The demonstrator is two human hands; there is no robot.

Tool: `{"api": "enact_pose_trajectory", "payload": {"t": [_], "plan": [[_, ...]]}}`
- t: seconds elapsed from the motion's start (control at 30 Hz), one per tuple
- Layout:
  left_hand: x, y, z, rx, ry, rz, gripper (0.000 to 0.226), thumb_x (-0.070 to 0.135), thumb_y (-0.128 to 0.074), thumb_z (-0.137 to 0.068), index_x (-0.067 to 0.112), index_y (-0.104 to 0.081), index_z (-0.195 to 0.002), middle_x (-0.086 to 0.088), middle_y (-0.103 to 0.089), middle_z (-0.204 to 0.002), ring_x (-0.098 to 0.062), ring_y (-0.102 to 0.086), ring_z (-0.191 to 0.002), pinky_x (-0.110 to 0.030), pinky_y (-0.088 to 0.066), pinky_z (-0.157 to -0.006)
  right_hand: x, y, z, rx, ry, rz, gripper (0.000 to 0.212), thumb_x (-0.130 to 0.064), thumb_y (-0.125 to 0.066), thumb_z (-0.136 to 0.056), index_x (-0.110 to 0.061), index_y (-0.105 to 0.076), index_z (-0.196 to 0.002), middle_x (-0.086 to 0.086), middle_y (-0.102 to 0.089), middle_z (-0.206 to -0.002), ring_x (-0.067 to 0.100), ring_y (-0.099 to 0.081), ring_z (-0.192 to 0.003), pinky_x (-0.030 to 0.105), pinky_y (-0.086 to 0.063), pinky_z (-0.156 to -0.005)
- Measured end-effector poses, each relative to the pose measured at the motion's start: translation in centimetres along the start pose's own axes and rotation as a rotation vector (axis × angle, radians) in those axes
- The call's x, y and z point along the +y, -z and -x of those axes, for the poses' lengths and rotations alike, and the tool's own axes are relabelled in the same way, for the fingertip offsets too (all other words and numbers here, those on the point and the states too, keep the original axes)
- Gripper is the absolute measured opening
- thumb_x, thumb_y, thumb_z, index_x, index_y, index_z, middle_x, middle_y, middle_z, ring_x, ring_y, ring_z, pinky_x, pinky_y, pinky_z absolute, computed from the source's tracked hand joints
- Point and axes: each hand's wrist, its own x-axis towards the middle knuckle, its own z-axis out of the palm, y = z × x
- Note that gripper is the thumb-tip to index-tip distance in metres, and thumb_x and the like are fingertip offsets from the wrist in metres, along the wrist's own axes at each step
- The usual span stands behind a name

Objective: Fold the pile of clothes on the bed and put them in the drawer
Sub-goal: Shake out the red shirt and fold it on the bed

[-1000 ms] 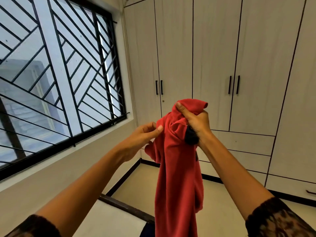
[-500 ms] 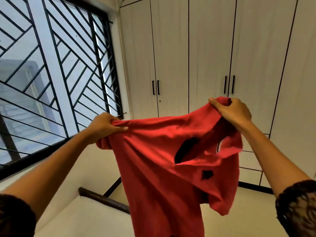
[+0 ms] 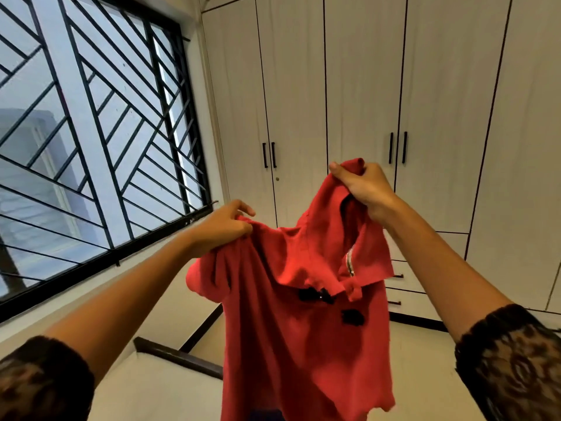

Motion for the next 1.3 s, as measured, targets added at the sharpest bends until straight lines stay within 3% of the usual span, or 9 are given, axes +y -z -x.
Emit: {"api": "enact_pose_trajectory", "payload": {"t": [0.17, 0.33, 0.43, 0.53, 0.63, 0.8, 0.93, 1.1, 1.3], "plan": [[3.2, -3.0, 0.5, -0.105, -0.116, 0.267, 0.054, 0.032, -0.076, -0.074, 0.022, -0.054, -0.122, -0.002, -0.067, -0.103, -0.014, -0.065, -0.093, -0.026, -0.054, -0.08, -3.6, -4.1, 2.9, -0.191, 0.016, -0.193, 0.026, -0.039, -0.069, -0.082, -0.015, -0.061, -0.073, 0.001, -0.061, -0.072, 0.015, -0.057, -0.068, 0.029, -0.052, -0.07], [3.7, -2.7, -0.1, 0.113, -0.221, 0.522, 0.021, 0.003, -0.063, -0.086, 0.015, -0.064, -0.103, -0.001, -0.069, -0.094, -0.013, -0.065, -0.083, -0.028, -0.053, -0.08, -5.7, -3.3, 4.6, -0.415, 0.093, -0.27, 0.053, -0.061, -0.047, -0.083, -0.01, -0.059, -0.083, 0.004, -0.064, -0.076, 0.017, -0.062, -0.07, 0.028, -0.051, -0.071], [3.2, -0.8, -0.1, 0.118, -0.196, 0.546, 0.023, -0.003, -0.052, -0.091, 0.017, -0.062, -0.089, 0.004, -0.07, -0.074, -0.013, -0.066, -0.071, -0.024, -0.054, -0.066, -2.7, -1.5, 4.2, -0.347, 0.083, -0.379, 0.04, -0.045, -0.036, -0.097, -0.014, -0.061, -0.095, 0.004, -0.071, -0.093, 0.019, -0.067, -0.092, 0.037, -0.051, -0.086], [3.2, 0.1, -0.2, 0.141, -0.179, 0.566, 0.019, -0.002, -0.049, -0.092, 0.013, -0.06, -0.092, -0.001, -0.068, -0.074, -0.013, -0.066, -0.065, -0.024, -0.053, -0.061, 2.8, -2.3, 4.9, -0.576, 0.003, -0.181, 0.013, -0.015, -0.053, -0.093, -0.018, -0.058, -0.103, 0.002, -0.065, -0.108, 0.019, -0.06, -0.104, 0.044, -0.043, -0.097], [3.1, 0.6, -0.6, 0.198, -0.167, 0.578, 0.022, -0.003, -0.046, -0.09, 0.012, -0.061, -0.093, -0.001, -0.069, -0.072, -0.015, -0.067, -0.066, -0.026, -0.054, -0.061, 7.7, -4.2, 7.2, -0.81, -0.053, 0.018, 0.035, 0.001, -0.053, -0.089, -0.016, -0.058, -0.118, 0.011, -0.063, -0.117, 0.028, -0.058, -0.111, 0.044, -0.046, -0.099], [2.0, 1.0, -0.8, 0.354, -0.055, 0.529, 0.022, 0.0, -0.05, -0.088, 0.016, -0.064, -0.09, -0.01, -0.068, -0.086, -0.027, -0.066, -0.08, -0.039, -0.056, -0.078, 10.7, -4.3, 8.1, -0.545, -0.034, -0.028, 0.012, -0.012, -0.063, -0.088, -0.002, -0.065, -0.093, 0.016, -0.066, -0.087, 0.017, -0.06, -0.077, 0.029, -0.051, -0.071], [-1.3, 2.5, -1.4, 0.481, 0.03, 0.35, 0.014, 0.024, -0.06, -0.082, 0.017, -0.066, -0.092, -0.012, -0.07, -0.094, -0.03, -0.066, -0.087, -0.046, -0.054, -0.085, 10.4, -0.7, 5.6, -0.182, 0.093, 0.111, 0.022, -0.019, -0.062, -0.089, -0.019, -0.05, -0.071, -0.002, -0.05, -0.066, 0.015, -0.045, -0.065, 0.029, -0.036, -0.059], [-3.9, 3.3, -0.9, 0.472, 0.074, -0.096, 0.033, 0.025, -0.061, -0.076, 0.002, -0.066, -0.098, -0.017, -0.065, -0.09, -0.027, -0.057, -0.081, -0.039, -0.043, -0.07, 9.1, 3.0, 3.2, -0.154, 0.24, 0.545, 0.015, -0.035, -0.051, -0.094, -0.021, -0.052, -0.089, 0.004, -0.063, -0.081, 0.026, -0.057, -0.076, 0.037, -0.044, -0.069], [-8.2, 10.0, 1.5, 0.099, 0.248, -0.688, 0.019, 0.057, -0.067, -0.074, 0.038, -0.07, -0.076, 0.001, -0.068, -0.08, -0.019, -0.061, -0.086, -0.028, -0.043, -0.076, 9.9, 7.8, 0.1, 0.107, 0.121, 0.548, 0.013, -0.025, -0.059, -0.09, -0.014, -0.066, -0.094, 0.019, -0.066, -0.104, 0.037, -0.06, -0.099, 0.041, -0.045, -0.079]]}}
